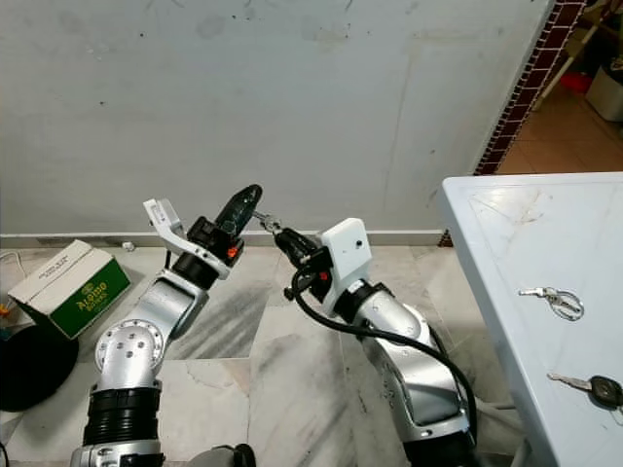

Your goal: Hang keys on a hook

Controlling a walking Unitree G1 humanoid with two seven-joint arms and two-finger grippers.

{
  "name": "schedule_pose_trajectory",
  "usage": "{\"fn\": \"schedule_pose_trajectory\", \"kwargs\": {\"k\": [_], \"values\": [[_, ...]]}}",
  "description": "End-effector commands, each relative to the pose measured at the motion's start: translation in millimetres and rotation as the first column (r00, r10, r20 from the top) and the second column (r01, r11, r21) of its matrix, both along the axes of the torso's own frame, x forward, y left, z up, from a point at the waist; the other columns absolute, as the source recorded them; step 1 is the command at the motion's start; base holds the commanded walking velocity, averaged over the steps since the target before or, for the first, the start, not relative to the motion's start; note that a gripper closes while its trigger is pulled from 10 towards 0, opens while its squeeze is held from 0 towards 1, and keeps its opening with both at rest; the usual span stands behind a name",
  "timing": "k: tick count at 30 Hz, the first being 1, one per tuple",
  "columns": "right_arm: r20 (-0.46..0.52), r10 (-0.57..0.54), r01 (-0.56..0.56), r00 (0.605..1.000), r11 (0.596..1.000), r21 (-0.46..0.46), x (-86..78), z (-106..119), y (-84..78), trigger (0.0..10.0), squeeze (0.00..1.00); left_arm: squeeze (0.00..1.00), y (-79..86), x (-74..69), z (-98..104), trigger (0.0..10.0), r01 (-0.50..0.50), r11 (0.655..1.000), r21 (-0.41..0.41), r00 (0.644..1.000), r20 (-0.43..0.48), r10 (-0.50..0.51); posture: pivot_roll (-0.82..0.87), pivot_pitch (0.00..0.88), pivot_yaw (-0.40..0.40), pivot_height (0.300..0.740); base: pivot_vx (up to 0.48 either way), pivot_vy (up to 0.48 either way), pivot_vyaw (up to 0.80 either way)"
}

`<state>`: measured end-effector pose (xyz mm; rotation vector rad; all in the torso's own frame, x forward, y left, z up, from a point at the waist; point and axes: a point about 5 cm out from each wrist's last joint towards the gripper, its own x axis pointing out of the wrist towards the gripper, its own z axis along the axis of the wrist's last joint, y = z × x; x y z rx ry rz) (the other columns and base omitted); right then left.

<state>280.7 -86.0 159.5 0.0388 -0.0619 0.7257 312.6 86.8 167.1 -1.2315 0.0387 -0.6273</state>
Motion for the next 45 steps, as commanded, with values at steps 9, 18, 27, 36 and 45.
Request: {"fn": "schedule_pose_trajectory", "kwargs": {"k": [9,18,27,36,45], "values": [[0.031,-0.003,0.004,1.0,0.999,-0.034,0.2,2.0,-1.4,0.0,0.0,0.0,-2.4,0.7,0.2,10.0,0.001,0.999,0.048,1.0,0.0,-0.001,-0.1,0.108,0.028,0.74,0.0,0.0,0.0],[0.172,-0.058,0.074,0.983,0.993,-0.089,6.6,17.5,-6.6,0.0,0.0,0.0,-3.9,0.2,-0.6,10.0,0.002,0.998,0.055,1.0,-0.002,-0.002,-0.1,0.109,0.028,0.74,0.0,0.0,0.0],[0.122,-0.012,0.021,0.992,0.997,-0.07,2.3,10.5,-2.5,0.0,0.0,0.0,-3.7,1.0,-0.4,10.0,0.003,0.998,0.061,1.0,0.0,-0.003,-0.1,0.105,0.032,0.74,0.0,0.0,0.0],[0.077,0.037,-0.032,0.996,0.997,-0.066,-1.3,4.8,-0.5,0.0,0.0,0.0,-4.3,1.6,-0.1,10.0,0.004,0.998,0.064,1.0,0.002,-0.004,-0.1,0.102,0.032,0.74,0.0,0.0,0.0],[0.077,0.02,-0.017,0.997,0.999,-0.05,0.1,6.7,-1.6,0.0,0.0,0.26,-5.5,1.5,-0.8,10.0,0.007,0.997,0.08,1.0,0.0,-0.007,-0.1,0.101,0.033,0.74,0.0,0.0,0.0]]}}
